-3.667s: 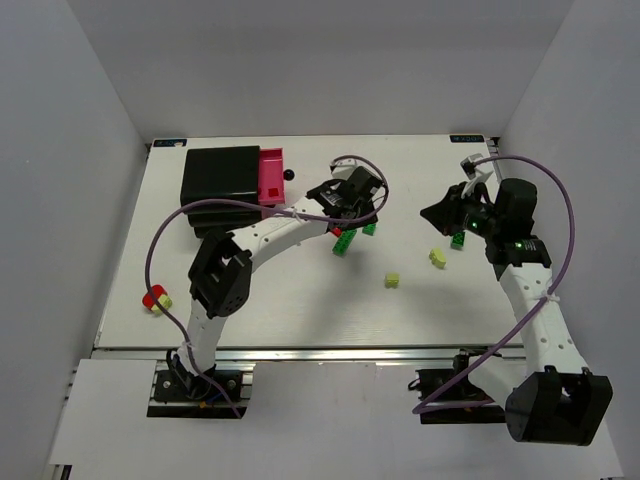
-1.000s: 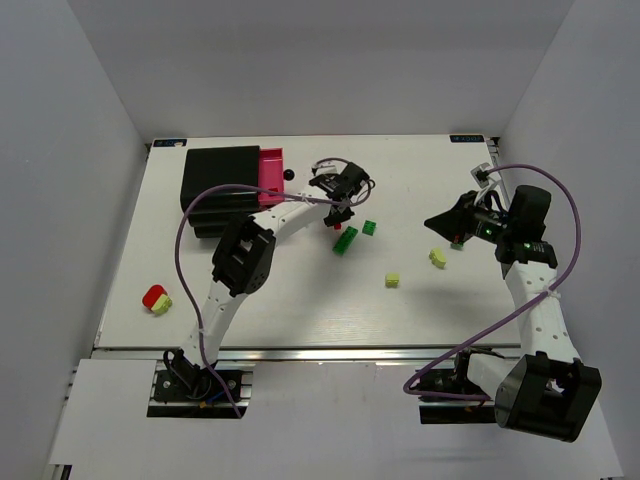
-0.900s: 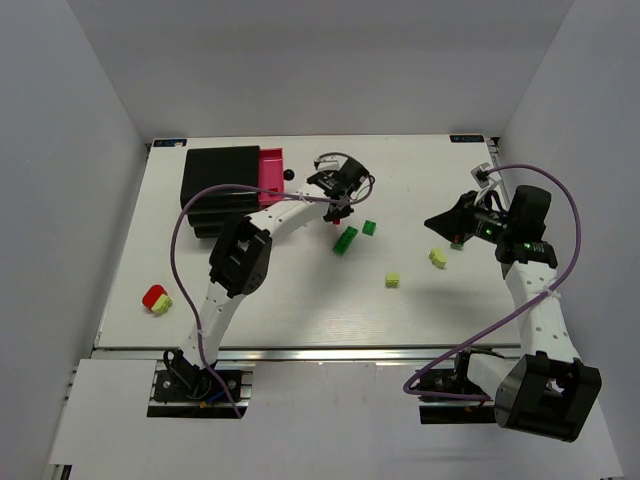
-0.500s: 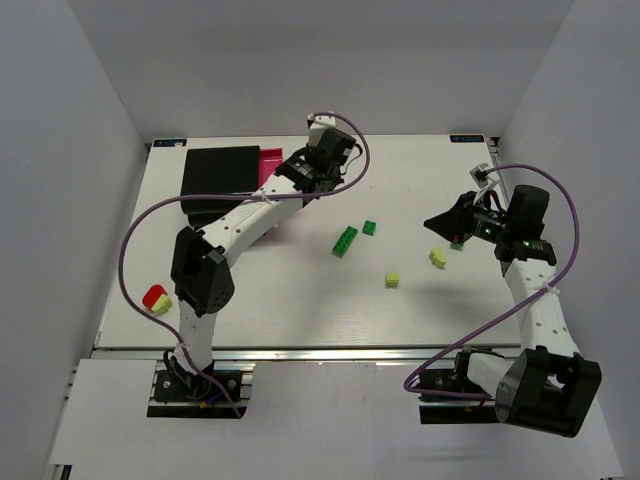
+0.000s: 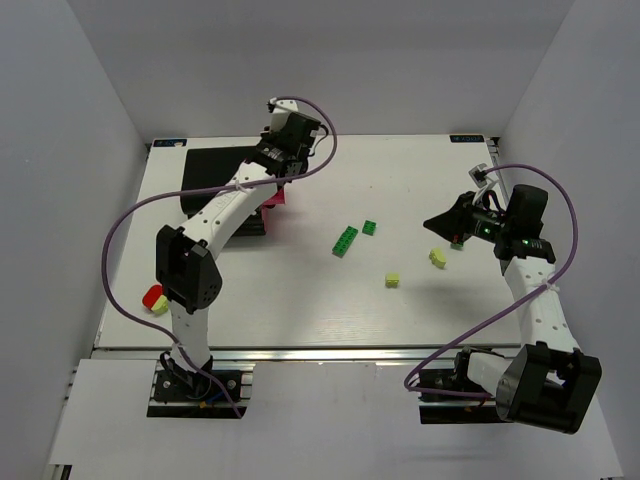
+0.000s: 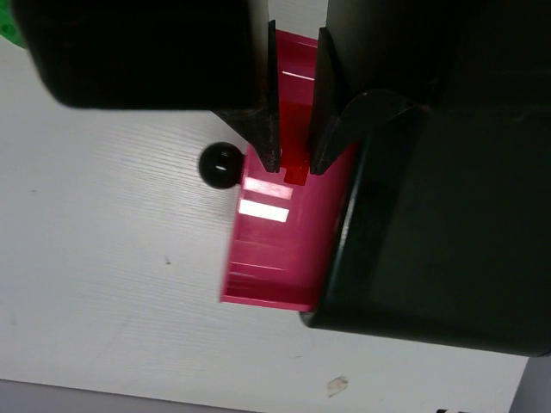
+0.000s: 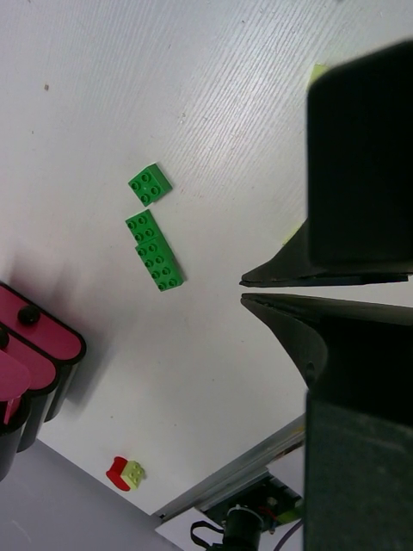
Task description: Sort the legos into containers by color
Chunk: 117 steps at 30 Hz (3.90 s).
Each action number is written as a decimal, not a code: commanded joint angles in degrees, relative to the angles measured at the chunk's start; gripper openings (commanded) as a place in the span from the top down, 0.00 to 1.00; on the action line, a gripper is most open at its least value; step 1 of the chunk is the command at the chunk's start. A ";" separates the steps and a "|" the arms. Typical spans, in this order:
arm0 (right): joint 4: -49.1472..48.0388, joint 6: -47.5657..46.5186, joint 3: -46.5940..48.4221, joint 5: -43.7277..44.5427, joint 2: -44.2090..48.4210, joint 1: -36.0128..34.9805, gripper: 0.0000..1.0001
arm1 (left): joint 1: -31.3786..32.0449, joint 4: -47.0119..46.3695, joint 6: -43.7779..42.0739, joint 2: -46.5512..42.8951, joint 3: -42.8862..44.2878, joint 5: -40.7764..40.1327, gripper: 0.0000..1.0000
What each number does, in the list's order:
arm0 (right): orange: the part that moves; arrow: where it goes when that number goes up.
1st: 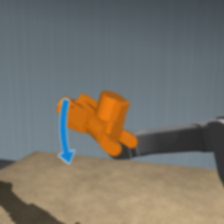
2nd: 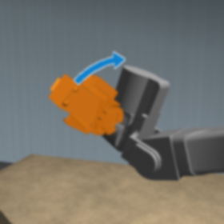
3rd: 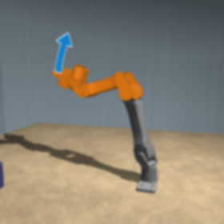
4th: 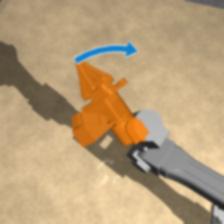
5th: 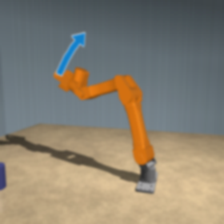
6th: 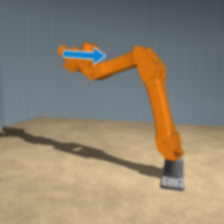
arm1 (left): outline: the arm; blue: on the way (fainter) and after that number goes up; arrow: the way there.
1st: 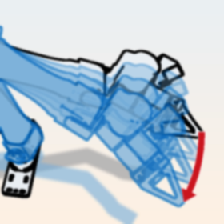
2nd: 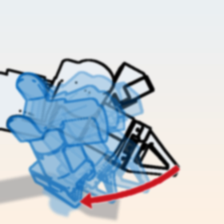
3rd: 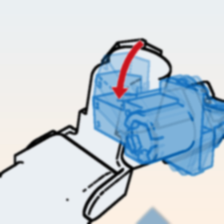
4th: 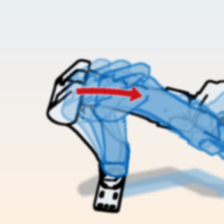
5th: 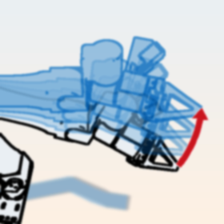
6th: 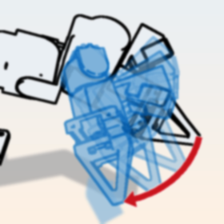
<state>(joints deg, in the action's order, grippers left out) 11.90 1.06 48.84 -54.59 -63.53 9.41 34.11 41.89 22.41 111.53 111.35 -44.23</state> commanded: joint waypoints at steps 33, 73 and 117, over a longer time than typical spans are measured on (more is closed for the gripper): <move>-0.30 -3.08 -0.94 -2.01 -2.04 0.08 0.84 | -10.37 4.07 16.95 -38.39 -36.44 14.61 0.39; 3.57 -5.89 0.99 0.53 -9.60 0.17 0.85 | -52.74 9.18 17.58 -38.06 -61.60 20.75 0.02; 4.18 -5.54 1.52 -0.34 -12.41 0.26 0.87 | -64.52 -3.22 7.65 -27.57 -63.01 37.27 0.58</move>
<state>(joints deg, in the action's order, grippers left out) 16.25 -3.66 48.86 -53.76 -76.27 9.41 -29.95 40.58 31.81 87.96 49.21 -11.75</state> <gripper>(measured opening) 0.129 0.747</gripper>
